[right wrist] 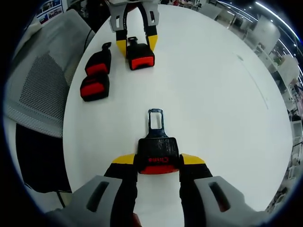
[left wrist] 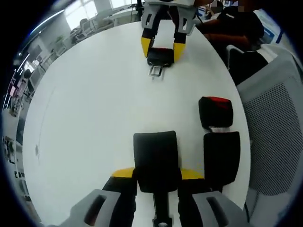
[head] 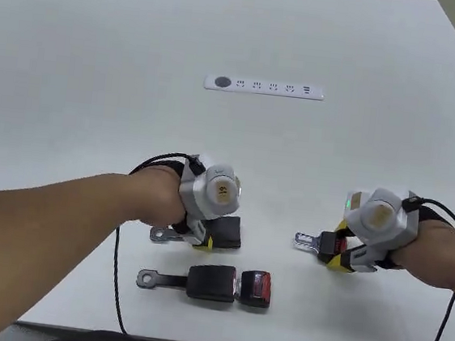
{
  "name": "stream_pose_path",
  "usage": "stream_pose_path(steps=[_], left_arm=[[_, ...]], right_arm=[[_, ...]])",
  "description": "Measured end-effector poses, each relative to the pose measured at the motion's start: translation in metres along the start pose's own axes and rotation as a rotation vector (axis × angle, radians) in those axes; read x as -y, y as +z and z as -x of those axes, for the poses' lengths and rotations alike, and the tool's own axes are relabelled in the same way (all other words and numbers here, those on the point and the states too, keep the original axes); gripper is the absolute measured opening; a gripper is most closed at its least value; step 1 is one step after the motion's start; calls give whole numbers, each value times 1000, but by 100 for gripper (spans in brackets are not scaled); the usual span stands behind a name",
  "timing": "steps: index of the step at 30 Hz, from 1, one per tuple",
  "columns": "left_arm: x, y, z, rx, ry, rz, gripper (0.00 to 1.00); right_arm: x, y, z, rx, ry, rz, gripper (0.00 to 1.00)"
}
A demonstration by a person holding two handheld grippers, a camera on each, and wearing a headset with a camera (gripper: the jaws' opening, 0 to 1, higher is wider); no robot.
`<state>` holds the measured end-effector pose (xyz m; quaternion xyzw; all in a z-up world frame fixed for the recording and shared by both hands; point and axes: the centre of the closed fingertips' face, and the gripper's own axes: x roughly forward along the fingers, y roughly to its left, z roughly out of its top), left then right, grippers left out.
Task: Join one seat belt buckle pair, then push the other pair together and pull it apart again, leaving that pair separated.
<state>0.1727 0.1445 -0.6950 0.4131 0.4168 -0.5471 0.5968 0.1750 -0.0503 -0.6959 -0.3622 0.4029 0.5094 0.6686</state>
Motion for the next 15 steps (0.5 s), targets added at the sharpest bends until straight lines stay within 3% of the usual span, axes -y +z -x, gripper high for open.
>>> stream_pose_path(steps=[11,15], left_arm=[[0,0,-1,20,7,12,33],[0,-1,0,17,13,13,33]], right_arm=[[-3,5,-1,-23,-10,-9,33],[-14,18,-1,-18,-2,9,33]])
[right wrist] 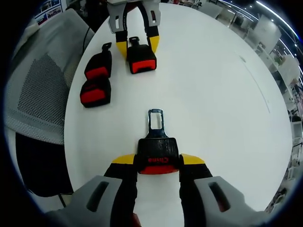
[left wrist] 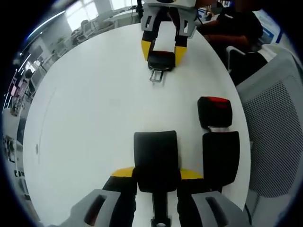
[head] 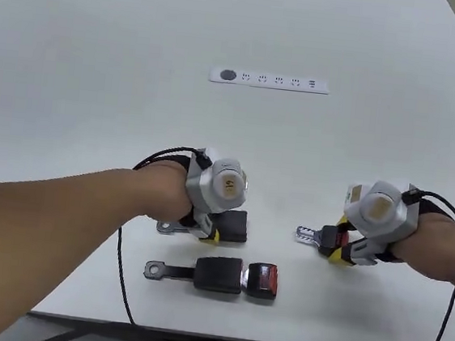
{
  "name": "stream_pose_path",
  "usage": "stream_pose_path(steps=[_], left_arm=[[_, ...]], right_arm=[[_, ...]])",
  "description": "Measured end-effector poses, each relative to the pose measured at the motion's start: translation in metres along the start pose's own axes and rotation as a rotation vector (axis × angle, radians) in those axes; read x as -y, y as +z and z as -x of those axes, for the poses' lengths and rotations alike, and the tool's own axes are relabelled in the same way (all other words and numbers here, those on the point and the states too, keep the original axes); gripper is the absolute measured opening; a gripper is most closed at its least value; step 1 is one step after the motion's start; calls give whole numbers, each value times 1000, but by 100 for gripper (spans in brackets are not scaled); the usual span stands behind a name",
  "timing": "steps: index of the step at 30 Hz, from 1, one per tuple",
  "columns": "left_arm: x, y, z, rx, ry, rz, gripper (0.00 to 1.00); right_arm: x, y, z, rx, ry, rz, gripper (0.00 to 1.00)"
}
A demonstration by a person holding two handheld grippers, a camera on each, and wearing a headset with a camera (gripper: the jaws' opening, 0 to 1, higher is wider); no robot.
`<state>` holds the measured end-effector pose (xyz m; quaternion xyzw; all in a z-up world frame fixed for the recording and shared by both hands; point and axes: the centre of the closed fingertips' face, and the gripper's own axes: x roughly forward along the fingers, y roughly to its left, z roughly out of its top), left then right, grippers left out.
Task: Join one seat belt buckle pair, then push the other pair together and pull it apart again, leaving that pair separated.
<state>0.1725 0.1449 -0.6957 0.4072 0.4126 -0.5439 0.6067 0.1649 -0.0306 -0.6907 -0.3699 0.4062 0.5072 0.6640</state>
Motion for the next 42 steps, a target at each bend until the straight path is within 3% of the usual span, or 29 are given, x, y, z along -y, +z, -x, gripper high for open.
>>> stream_pose_path(steps=[2,6,18,24,30,33,42], left_arm=[[0,0,0,0,2,1,33],[1,0,-1,-4,6,-6,33],[2,0,-1,-47,-2,-37,33],[9,5,3,-65,-3,-41,33],[7,3,1,-64,-2,-40,33],[6,3,1,-64,0,-45,33],[7,4,3,-50,-3,-61,32]], right_arm=[[-1,4,-9,5,0,4,33],[-5,24,-8,24,1,11,33],[-14,71,-31,92,15,42,33],[-14,74,-27,85,1,70,33],[-22,83,-25,105,15,88,33],[-19,84,-35,107,15,97,33],[-18,85,-38,110,30,91,33]])
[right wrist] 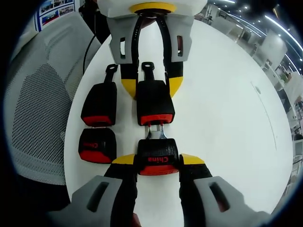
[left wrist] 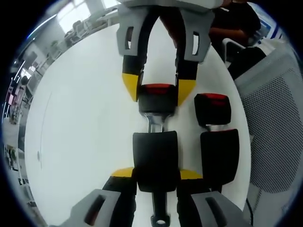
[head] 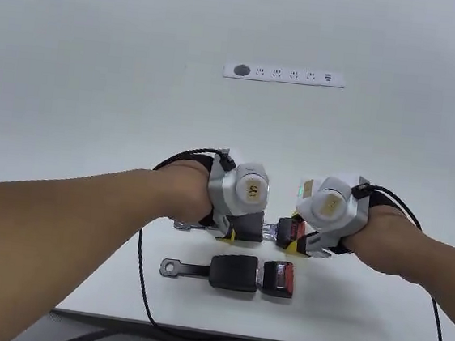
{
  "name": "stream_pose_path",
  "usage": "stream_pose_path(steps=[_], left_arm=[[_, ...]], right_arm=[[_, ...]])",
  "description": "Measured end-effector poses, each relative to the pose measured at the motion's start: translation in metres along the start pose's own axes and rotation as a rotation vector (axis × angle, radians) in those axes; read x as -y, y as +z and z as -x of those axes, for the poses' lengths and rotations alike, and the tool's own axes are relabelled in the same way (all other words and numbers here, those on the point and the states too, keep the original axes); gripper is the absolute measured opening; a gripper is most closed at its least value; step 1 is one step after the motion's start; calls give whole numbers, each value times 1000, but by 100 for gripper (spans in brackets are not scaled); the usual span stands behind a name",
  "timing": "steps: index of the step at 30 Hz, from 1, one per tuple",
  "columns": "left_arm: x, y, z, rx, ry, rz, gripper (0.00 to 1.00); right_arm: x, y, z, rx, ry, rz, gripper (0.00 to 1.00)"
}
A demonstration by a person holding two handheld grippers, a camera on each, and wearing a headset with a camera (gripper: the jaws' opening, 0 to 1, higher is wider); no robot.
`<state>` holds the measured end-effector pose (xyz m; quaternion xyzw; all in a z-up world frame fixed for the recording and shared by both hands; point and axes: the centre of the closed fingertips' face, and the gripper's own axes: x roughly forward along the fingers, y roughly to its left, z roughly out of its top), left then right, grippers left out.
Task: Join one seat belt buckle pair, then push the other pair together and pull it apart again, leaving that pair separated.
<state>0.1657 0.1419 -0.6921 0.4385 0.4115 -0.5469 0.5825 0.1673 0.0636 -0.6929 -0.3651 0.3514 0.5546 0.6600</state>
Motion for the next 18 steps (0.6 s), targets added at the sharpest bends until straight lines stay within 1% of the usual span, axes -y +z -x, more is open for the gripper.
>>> stream_pose_path(steps=[2,6,8,12,14,15,16,17,18], left_arm=[[1,1,0,0,-4,1,32],[-2,-1,-2,-8,-11,4,32],[-2,-1,-2,-7,-14,2,32],[0,-1,3,13,-13,18,32],[-1,-1,3,26,-17,26,32],[-1,-1,3,30,-18,23,32],[-1,0,2,33,-20,9,31],[-1,0,1,29,-20,8,31],[-2,0,0,26,-21,9,31]], right_arm=[[-2,3,3,-5,-3,2,32],[1,4,-1,-4,1,-2,32],[-1,6,2,-14,3,1,32],[1,7,-3,-22,8,8,32],[1,9,-6,-21,13,3,32],[-1,12,-2,-17,16,0,32],[-4,19,-2,6,31,-15,32],[-2,19,-9,-9,29,-3,32],[-1,20,-11,-29,26,3,32]])
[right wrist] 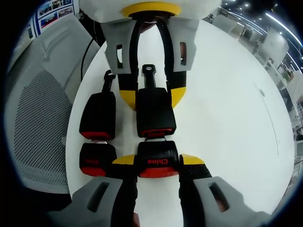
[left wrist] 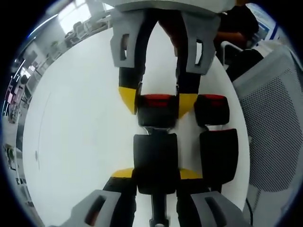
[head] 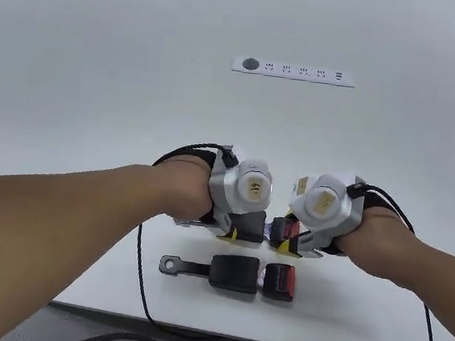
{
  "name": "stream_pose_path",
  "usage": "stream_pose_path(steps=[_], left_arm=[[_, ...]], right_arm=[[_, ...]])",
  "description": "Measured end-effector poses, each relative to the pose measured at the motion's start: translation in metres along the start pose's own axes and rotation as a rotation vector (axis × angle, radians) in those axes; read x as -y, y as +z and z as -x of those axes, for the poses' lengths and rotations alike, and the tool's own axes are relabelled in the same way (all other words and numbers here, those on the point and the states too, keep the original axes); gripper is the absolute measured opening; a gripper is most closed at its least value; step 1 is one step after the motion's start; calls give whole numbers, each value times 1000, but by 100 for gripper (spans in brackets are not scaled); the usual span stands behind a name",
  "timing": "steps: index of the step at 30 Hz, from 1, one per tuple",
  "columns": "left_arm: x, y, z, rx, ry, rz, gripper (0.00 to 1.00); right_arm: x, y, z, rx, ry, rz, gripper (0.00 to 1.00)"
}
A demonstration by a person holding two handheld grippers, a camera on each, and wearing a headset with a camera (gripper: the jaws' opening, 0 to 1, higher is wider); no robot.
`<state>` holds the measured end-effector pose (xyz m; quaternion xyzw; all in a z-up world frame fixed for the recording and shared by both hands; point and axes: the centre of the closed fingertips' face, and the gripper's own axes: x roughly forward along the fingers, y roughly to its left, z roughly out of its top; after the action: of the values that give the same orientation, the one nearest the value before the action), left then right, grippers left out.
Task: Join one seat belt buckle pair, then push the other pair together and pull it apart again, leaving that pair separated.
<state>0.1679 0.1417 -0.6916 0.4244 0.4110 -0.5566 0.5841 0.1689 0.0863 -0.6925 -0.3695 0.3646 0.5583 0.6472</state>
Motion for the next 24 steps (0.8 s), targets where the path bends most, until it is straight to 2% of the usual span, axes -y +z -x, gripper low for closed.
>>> stream_pose_path(steps=[4,5,10,12,14,19,22,24], left_arm=[[2,-1,2,-8,2,10,31],[2,-1,2,-10,3,10,31],[2,-1,2,-7,3,8,32],[2,-1,2,-4,3,11,32],[3,-1,2,-6,3,11,32],[3,-1,3,-16,5,17,32],[2,-1,2,-12,5,24,32],[2,-2,1,-5,5,32,32]], right_arm=[[-3,2,4,-5,4,3,32],[-1,0,0,-3,6,3,32],[-3,1,4,-4,6,7,32],[-1,-1,0,-1,3,5,33],[-4,2,5,3,2,3,33],[-2,1,1,4,0,2,33],[-4,2,4,3,-4,4,33],[-1,-1,0,1,-5,5,33]])
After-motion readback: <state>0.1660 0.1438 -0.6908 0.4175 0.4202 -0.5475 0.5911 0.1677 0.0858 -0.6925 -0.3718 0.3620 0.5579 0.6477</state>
